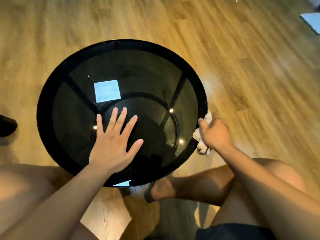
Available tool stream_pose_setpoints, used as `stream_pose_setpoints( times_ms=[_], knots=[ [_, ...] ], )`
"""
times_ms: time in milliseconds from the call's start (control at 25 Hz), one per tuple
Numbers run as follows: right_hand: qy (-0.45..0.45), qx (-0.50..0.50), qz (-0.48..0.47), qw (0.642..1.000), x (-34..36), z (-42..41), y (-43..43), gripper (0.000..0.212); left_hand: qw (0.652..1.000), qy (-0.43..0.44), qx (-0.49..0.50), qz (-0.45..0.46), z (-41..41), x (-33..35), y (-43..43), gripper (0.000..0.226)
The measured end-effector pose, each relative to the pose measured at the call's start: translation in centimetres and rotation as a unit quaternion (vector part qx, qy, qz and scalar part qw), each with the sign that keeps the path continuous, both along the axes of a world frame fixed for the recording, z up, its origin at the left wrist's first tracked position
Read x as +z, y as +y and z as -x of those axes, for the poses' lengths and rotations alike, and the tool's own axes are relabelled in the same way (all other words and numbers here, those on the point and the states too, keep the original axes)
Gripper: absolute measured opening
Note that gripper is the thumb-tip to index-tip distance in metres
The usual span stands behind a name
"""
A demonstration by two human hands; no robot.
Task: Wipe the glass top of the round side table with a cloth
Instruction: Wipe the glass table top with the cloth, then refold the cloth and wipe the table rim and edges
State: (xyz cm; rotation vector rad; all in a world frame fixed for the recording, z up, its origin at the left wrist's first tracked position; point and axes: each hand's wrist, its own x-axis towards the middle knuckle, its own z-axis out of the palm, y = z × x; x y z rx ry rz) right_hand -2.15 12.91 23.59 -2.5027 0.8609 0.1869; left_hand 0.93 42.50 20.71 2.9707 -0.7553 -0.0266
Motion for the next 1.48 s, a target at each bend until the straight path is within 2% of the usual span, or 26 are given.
stream_pose_setpoints(
  times_ms=[80,240,360,480,560,640,720,800,880,920,960,1000,1040,1080,1120,1160,1200,1240,1280,1320,1400,1440,1480],
  knots=[
    [0.03,0.015,-0.046,0.998,0.3,-3.8,-2.3,0.052,1.0,-0.001,-0.002,0.005,0.0,0.1,0.1,0.068],
    [-0.039,-0.075,-0.144,0.986,0.1,-8.4,-4.5,0.052,1.0,0.001,0.001,0.02,0.0,0.3,-0.1,0.067],
    [-0.029,-0.112,-0.12,0.986,-0.4,-3.8,-1.9,0.06,1.0,-0.002,0.015,0.025,0.0,0.3,0.0,0.068],
    [0.053,-0.133,-0.108,0.984,-0.2,2.5,2.6,0.068,0.999,-0.005,0.02,0.03,-0.1,0.4,-0.1,0.068],
    [0.106,-0.12,-0.19,0.969,1.2,6.5,7.5,0.073,0.999,-0.018,0.026,0.03,0.2,0.7,-0.1,0.066],
    [0.145,-0.072,-0.337,0.928,3.1,10.5,12.6,0.078,0.998,-0.028,0.045,0.033,1.2,1.2,-0.3,0.064],
    [0.148,0.053,-0.384,0.91,5.5,12.3,15.4,0.05,0.991,-0.032,0.091,0.098,3.2,2.1,-1.3,0.057],
    [0.047,0.098,-0.354,0.929,6.9,12.0,15.6,0.022,0.957,0.008,0.132,0.257,6.2,3.9,-2.6,0.046],
    [-0.075,0.056,-0.378,0.921,8.2,11.3,15.1,0.019,0.877,0.107,0.185,0.43,10.2,6.1,-3.2,0.033],
    [-0.106,0.014,-0.432,0.896,8.5,10.9,14.9,0.024,0.82,0.186,0.223,0.494,12.4,7.1,-3.3,0.026],
    [-0.116,-0.017,-0.484,0.867,8.3,10.6,14.8,0.032,0.739,0.286,0.265,0.55,14.2,7.7,-3.3,0.021],
    [-0.107,-0.026,-0.506,0.856,7.5,10.6,14.9,0.042,0.641,0.385,0.298,0.594,15.5,8.2,-3.2,0.023],
    [-0.095,-0.001,-0.495,0.864,7.0,11.0,15.4,0.048,0.561,0.451,0.315,0.619,16.4,8.3,-2.5,0.028],
    [-0.083,0.051,-0.438,0.894,6.5,11.4,15.9,0.051,0.521,0.484,0.307,0.633,16.7,8.3,-1.7,0.031],
    [-0.078,0.103,-0.376,0.917,5.9,11.8,16.2,0.052,0.524,0.488,0.295,0.633,16.4,8.0,-0.8,0.032],
    [-0.079,0.135,-0.328,0.932,5.6,12.4,16.5,0.053,0.549,0.468,0.286,0.631,16.0,7.9,0.3,0.033],
    [-0.073,0.134,-0.324,0.934,5.4,12.8,16.6,0.054,0.577,0.446,0.283,0.623,15.8,7.7,1.3,0.034],
    [-0.063,0.108,-0.36,0.925,5.2,12.9,16.3,0.059,0.591,0.431,0.292,0.616,15.5,7.7,2.0,0.035],
    [-0.049,0.076,-0.413,0.906,5.2,12.9,16.2,0.066,0.585,0.425,0.3,0.622,15.3,7.5,2.6,0.034],
    [-0.03,0.051,-0.476,0.878,5.1,12.9,15.9,0.07,0.565,0.431,0.304,0.635,15.2,7.2,2.8,0.032],
    [0.022,0.044,-0.577,0.816,4.9,13.0,15.2,0.061,0.532,0.446,0.307,0.651,15.3,7.3,2.3,0.025],
    [0.036,0.053,-0.611,0.789,5.0,13.2,15.0,0.052,0.548,0.438,0.304,0.644,15.2,7.4,1.9,0.024],
    [0.034,0.052,-0.623,0.78,4.9,13.2,14.7,0.047,0.582,0.422,0.296,0.629,15.1,7.4,1.4,0.023]
  ],
)
